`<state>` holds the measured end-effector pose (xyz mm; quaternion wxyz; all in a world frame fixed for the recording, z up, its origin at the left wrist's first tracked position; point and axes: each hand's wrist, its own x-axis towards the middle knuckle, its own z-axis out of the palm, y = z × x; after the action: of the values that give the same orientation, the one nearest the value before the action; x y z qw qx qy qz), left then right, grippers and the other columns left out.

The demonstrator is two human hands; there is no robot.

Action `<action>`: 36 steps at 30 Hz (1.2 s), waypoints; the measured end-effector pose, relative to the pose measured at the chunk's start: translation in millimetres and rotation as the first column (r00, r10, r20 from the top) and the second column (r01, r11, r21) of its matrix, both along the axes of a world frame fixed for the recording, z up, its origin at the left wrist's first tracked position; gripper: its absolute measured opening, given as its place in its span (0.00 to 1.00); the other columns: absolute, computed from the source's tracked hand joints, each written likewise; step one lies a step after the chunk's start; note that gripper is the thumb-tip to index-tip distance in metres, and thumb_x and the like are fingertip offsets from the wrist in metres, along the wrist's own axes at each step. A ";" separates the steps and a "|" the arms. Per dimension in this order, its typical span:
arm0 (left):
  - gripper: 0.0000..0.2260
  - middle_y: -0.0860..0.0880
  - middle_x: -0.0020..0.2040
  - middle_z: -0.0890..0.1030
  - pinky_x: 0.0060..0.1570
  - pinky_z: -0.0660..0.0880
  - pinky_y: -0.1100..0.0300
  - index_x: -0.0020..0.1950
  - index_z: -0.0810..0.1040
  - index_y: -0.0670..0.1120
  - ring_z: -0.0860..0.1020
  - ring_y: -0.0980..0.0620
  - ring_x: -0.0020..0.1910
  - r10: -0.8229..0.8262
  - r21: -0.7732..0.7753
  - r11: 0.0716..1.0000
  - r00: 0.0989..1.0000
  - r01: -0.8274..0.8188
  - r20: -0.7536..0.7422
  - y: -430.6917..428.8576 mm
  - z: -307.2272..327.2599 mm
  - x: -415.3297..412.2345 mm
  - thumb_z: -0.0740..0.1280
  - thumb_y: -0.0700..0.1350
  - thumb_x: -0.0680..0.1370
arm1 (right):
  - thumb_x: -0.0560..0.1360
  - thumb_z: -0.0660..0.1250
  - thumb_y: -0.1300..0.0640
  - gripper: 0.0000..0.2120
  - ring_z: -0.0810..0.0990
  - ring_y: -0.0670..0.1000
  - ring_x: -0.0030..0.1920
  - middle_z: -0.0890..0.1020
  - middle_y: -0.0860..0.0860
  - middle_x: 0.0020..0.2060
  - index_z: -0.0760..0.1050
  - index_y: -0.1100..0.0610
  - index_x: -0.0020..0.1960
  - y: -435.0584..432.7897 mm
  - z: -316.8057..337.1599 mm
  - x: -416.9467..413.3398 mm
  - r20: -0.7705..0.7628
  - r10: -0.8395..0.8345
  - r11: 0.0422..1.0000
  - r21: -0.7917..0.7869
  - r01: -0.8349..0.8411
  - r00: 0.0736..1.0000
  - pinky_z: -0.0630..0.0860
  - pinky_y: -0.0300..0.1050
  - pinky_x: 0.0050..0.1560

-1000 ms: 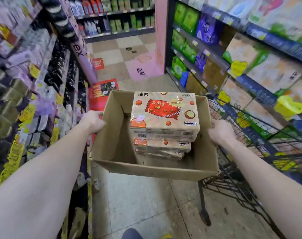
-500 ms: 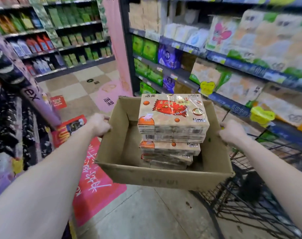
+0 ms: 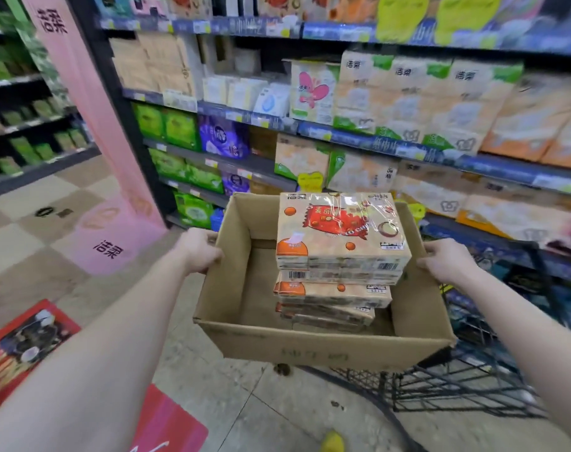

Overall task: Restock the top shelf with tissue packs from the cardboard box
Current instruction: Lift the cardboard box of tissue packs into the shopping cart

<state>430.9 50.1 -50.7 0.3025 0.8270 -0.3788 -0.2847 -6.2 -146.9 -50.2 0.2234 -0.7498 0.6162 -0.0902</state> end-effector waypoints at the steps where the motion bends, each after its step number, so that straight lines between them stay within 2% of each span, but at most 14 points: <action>1: 0.18 0.48 0.40 0.84 0.27 0.81 0.57 0.62 0.82 0.50 0.84 0.48 0.36 -0.014 0.001 1.000 1.000 0.014 -0.011 -10.2 -2.8 -2.2 0.69 0.32 0.77 | 0.77 0.71 0.58 0.13 0.84 0.57 0.45 0.87 0.57 0.50 0.83 0.53 0.61 -3.6 -0.5 -5.9 -0.001 -0.036 0.999 0.007 0.036 0.999 0.82 0.52 0.46; 4: 0.16 0.47 0.45 0.87 0.40 0.86 0.47 0.57 0.86 0.50 0.87 0.44 0.44 -0.076 0.018 0.997 0.997 0.076 0.020 -40.2 -13.3 -3.5 0.71 0.40 0.71 | 0.77 0.71 0.59 0.12 0.84 0.57 0.44 0.86 0.56 0.47 0.84 0.54 0.59 -14.0 -3.0 -21.6 -0.026 -0.097 0.995 0.002 0.097 0.995 0.82 0.51 0.45; 5: 0.18 0.48 0.46 0.88 0.43 0.86 0.47 0.58 0.86 0.49 0.87 0.46 0.44 -0.106 0.022 0.994 0.994 0.106 0.039 -51.8 -17.5 -3.8 0.72 0.42 0.69 | 0.77 0.71 0.59 0.11 0.83 0.57 0.44 0.86 0.55 0.46 0.84 0.54 0.59 -18.4 -4.8 -26.3 -0.030 -0.106 0.994 0.001 0.106 0.994 0.82 0.51 0.45; 9: 0.14 0.47 0.46 0.87 0.30 0.83 0.54 0.58 0.85 0.51 0.86 0.50 0.36 -0.168 0.042 0.985 0.984 0.166 0.065 -96.0 -26.2 -15.1 0.71 0.38 0.75 | 0.78 0.71 0.58 0.10 0.82 0.53 0.40 0.86 0.55 0.47 0.84 0.54 0.59 -40.4 -14.0 -43.6 -0.049 -0.134 0.990 0.030 0.136 0.990 0.80 0.47 0.38; 13: 0.18 0.50 0.45 0.88 0.38 0.86 0.50 0.64 0.85 0.51 0.87 0.51 0.40 -0.213 0.066 0.976 0.971 0.207 0.109 -148.1 -43.5 -16.3 0.72 0.41 0.74 | 0.80 0.70 0.57 0.14 0.80 0.48 0.38 0.85 0.52 0.46 0.82 0.53 0.65 -68.7 -28.8 -57.0 -0.039 -0.144 0.989 0.031 0.145 0.989 0.72 0.38 0.31; 15: 0.18 0.49 0.45 0.88 0.38 0.86 0.51 0.64 0.85 0.52 0.87 0.50 0.40 -0.235 0.072 0.971 0.963 0.228 0.129 -174.2 -50.2 -22.1 0.71 0.41 0.75 | 0.80 0.69 0.58 0.15 0.78 0.50 0.41 0.85 0.54 0.51 0.81 0.54 0.66 -82.9 -41.2 -64.2 -0.036 -0.158 0.987 0.028 0.159 0.987 0.71 0.40 0.32; 17: 0.20 0.48 0.46 0.87 0.37 0.85 0.52 0.68 0.81 0.53 0.86 0.49 0.40 -0.243 0.077 0.969 0.962 0.235 0.125 -198.7 -57.6 -28.0 0.71 0.41 0.77 | 0.80 0.69 0.58 0.16 0.79 0.53 0.44 0.86 0.56 0.55 0.80 0.54 0.67 -99.7 -55.6 -70.0 -0.039 -0.175 0.984 0.024 0.176 0.984 0.73 0.43 0.35; 19: 0.22 0.48 0.48 0.87 0.37 0.85 0.54 0.71 0.80 0.53 0.86 0.50 0.39 -0.244 0.092 0.968 0.957 0.232 0.159 -220.9 -68.2 -32.6 0.71 0.42 0.77 | 0.79 0.70 0.56 0.17 0.83 0.57 0.49 0.86 0.56 0.55 0.80 0.53 0.67 -117.2 -69.4 -74.9 -0.039 -0.200 0.979 0.037 0.201 0.979 0.76 0.44 0.40; 21: 0.22 0.50 0.46 0.87 0.37 0.84 0.56 0.71 0.80 0.53 0.86 0.52 0.39 -0.239 0.101 0.969 0.954 0.224 0.182 -238.2 -83.2 -36.3 0.71 0.43 0.76 | 0.78 0.70 0.56 0.16 0.83 0.60 0.53 0.86 0.57 0.54 0.82 0.52 0.65 -130.4 -82.6 -78.7 -0.023 -0.217 0.975 0.051 0.218 0.976 0.75 0.46 0.42; 25: 0.23 0.52 0.46 0.87 0.35 0.78 0.64 0.72 0.79 0.51 0.85 0.55 0.41 -0.225 0.125 0.970 0.964 0.208 0.140 -270.9 -107.9 -47.4 0.72 0.42 0.77 | 0.78 0.70 0.55 0.17 0.84 0.60 0.55 0.87 0.55 0.54 0.81 0.50 0.66 -152.3 -112.4 -86.9 -0.008 -0.270 0.961 0.064 0.270 0.963 0.76 0.48 0.45; 27: 0.22 0.50 0.49 0.87 0.42 0.80 0.60 0.72 0.79 0.50 0.85 0.52 0.46 -0.230 0.145 0.966 0.965 0.212 0.124 -284.5 -121.5 -50.6 0.73 0.41 0.77 | 0.77 0.70 0.55 0.16 0.84 0.60 0.55 0.87 0.55 0.53 0.81 0.51 0.65 -159.0 -130.0 -90.4 -0.009 -0.289 0.955 0.070 0.289 0.957 0.74 0.47 0.42; 30: 0.22 0.49 0.56 0.87 0.53 0.82 0.52 0.71 0.80 0.51 0.85 0.48 0.53 -0.261 0.181 0.953 0.961 0.242 0.087 -305.8 -144.0 -54.6 0.72 0.41 0.77 | 0.76 0.70 0.58 0.12 0.84 0.61 0.54 0.87 0.57 0.50 0.83 0.53 0.58 -167.8 -153.2 -95.7 0.012 -0.327 0.940 0.106 0.324 0.945 0.73 0.48 0.41; 32: 0.23 0.48 0.58 0.87 0.53 0.83 0.52 0.73 0.78 0.50 0.86 0.48 0.54 -0.269 0.204 0.946 0.961 0.250 0.070 -318.4 -157.5 -58.6 0.71 0.39 0.78 | 0.75 0.70 0.59 0.10 0.84 0.63 0.54 0.86 0.60 0.49 0.83 0.56 0.55 -172.3 -166.2 -99.1 0.002 -0.337 0.936 0.114 0.334 0.942 0.74 0.49 0.42; 36: 0.24 0.47 0.57 0.87 0.56 0.81 0.54 0.75 0.77 0.48 0.84 0.45 0.57 -0.329 0.311 0.914 0.926 0.262 0.186 -330.7 -181.3 -67.9 0.72 0.43 0.78 | 0.74 0.69 0.60 0.10 0.84 0.63 0.52 0.86 0.59 0.48 0.83 0.55 0.55 -174.5 -191.9 -106.5 -0.030 -0.331 0.928 0.169 0.331 0.943 0.70 0.46 0.41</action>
<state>363.0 -280.6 -231.9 0.0885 0.8220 -0.4889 -0.2784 -112.7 -321.4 -242.1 0.2684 -0.6131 0.7394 -0.0727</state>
